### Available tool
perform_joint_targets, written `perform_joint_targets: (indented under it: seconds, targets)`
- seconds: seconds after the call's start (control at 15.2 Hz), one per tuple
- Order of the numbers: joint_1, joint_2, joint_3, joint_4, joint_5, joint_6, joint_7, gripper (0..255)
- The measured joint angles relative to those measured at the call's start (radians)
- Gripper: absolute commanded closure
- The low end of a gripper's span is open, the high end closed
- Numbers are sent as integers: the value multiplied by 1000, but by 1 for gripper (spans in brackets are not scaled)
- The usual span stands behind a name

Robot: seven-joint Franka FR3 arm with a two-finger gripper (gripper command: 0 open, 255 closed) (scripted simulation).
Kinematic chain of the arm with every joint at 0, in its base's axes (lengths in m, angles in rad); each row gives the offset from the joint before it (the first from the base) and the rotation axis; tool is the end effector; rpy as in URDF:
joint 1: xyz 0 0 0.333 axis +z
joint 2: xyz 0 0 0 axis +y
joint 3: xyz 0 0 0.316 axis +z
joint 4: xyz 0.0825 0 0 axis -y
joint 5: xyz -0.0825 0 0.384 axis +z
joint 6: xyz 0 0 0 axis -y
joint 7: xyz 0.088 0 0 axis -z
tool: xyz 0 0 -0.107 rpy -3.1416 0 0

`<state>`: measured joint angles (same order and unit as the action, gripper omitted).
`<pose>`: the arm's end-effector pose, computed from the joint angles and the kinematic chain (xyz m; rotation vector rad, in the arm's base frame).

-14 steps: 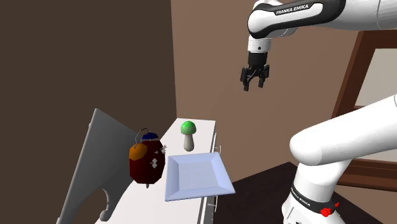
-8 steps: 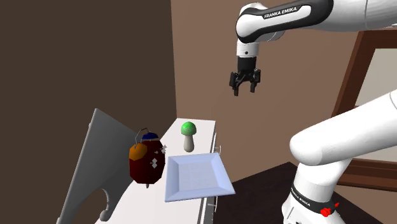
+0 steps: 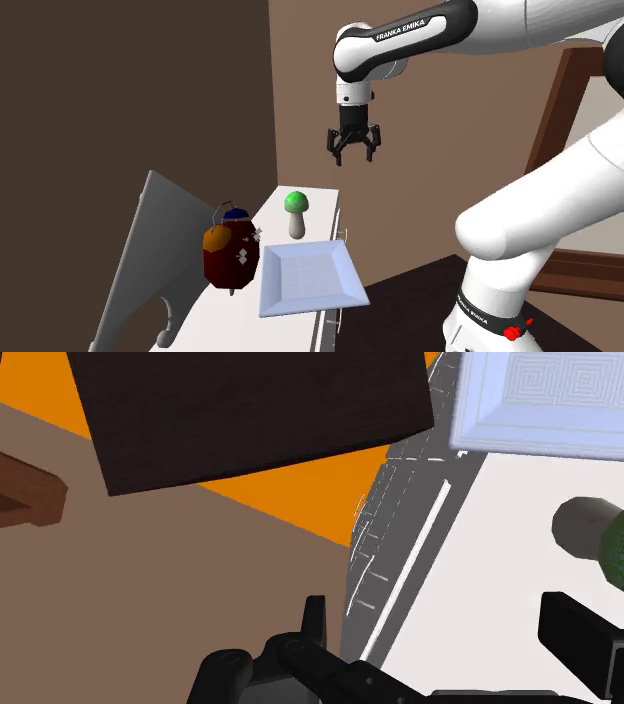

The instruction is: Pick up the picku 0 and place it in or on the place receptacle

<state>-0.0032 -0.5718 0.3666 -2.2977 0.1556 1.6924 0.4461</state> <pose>0.3467 0.1692 0.5383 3.0691 -0.2568 -0.0646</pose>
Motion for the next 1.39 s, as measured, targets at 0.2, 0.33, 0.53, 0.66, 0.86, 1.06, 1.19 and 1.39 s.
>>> perform_joint_targets:
  seconds: [0.2,0.33,0.53,0.66,0.86,1.06,1.19,1.39]
  targets:
    - [-11,99,73,52,22,25,127,0]
    - [-17,166,120,93,31,37,215,0]
    - [-25,280,189,158,29,64,350,0]
    - [-31,367,230,213,14,79,443,0]
    - [-27,497,278,295,-20,97,580,0]
    - [-22,530,288,287,-28,129,616,0]
    - [-20,538,290,266,-30,157,620,0]
    - [-18,546,293,238,-33,192,624,0]
